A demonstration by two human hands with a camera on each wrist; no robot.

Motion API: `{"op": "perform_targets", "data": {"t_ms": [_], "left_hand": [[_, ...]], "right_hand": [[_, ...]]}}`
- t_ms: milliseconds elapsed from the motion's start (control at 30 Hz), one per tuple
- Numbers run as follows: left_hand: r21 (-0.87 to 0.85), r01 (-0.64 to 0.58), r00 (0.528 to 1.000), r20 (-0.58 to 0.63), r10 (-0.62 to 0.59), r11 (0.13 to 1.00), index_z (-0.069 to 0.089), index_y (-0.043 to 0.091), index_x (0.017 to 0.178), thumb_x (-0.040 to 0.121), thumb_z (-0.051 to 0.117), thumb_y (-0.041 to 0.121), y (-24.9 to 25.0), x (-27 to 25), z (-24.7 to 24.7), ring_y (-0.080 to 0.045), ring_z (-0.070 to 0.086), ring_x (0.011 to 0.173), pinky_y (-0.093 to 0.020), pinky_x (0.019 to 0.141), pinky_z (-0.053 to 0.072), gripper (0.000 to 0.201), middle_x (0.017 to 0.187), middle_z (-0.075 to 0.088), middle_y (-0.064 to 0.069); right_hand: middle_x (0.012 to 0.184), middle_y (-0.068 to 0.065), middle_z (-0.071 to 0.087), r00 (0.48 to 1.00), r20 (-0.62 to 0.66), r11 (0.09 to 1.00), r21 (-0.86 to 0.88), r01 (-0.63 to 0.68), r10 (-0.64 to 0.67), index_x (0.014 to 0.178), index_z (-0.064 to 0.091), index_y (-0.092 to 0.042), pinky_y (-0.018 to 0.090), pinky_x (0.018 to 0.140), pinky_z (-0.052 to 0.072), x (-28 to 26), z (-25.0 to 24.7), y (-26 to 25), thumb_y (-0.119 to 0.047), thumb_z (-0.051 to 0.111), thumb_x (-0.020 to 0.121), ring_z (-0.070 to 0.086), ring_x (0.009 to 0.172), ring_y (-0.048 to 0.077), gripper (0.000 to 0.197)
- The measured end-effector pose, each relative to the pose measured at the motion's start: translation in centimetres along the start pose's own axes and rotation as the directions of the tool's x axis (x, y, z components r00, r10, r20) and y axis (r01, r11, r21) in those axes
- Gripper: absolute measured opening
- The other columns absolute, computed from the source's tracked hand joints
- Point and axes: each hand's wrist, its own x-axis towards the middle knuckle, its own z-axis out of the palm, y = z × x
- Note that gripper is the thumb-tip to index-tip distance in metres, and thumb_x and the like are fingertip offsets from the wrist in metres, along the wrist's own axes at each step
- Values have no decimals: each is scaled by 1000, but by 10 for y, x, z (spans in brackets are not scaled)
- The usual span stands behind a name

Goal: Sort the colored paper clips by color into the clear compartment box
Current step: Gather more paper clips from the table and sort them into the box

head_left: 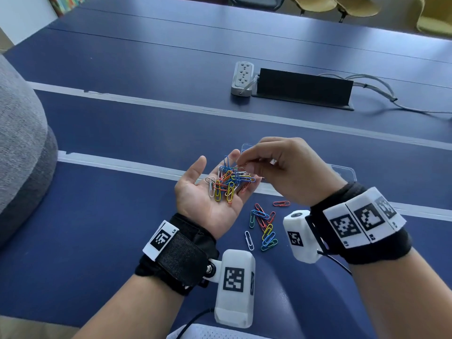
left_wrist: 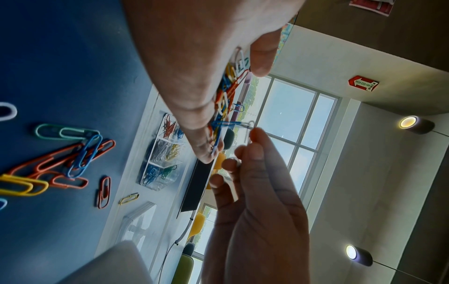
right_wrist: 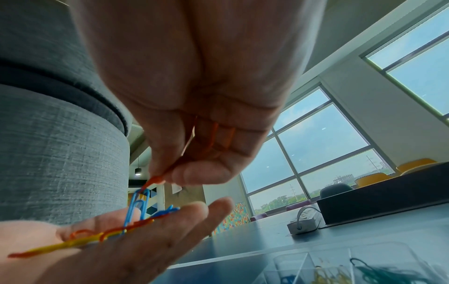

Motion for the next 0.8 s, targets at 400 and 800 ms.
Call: {"op": "perform_targets", "data": {"t_ms": [400, 800], "left_hand": [[-18, 6, 1000, 29, -6, 1000, 55, -1, 123, 90, 39, 37, -2, 3, -2, -34, 67, 95, -53, 93, 47, 53, 111, 66, -22], [112, 69, 997, 20, -71, 991, 64, 6, 81, 78, 52, 16, -8, 3, 0, -33, 68, 89, -43, 91, 51, 16, 108, 65, -21]], "right_hand": [[88, 0, 70, 997, -44, 991, 119, -61, 67, 94, 71, -14, 22, 66, 51, 0, 2, -4, -4, 58, 85, 64, 74, 14, 18], [66, -16, 63, 971, -168, 975, 171, -143, 172, 84, 72, -20, 29, 66, 55, 9, 6, -10, -5, 62, 82, 63, 57, 8, 18]]}}
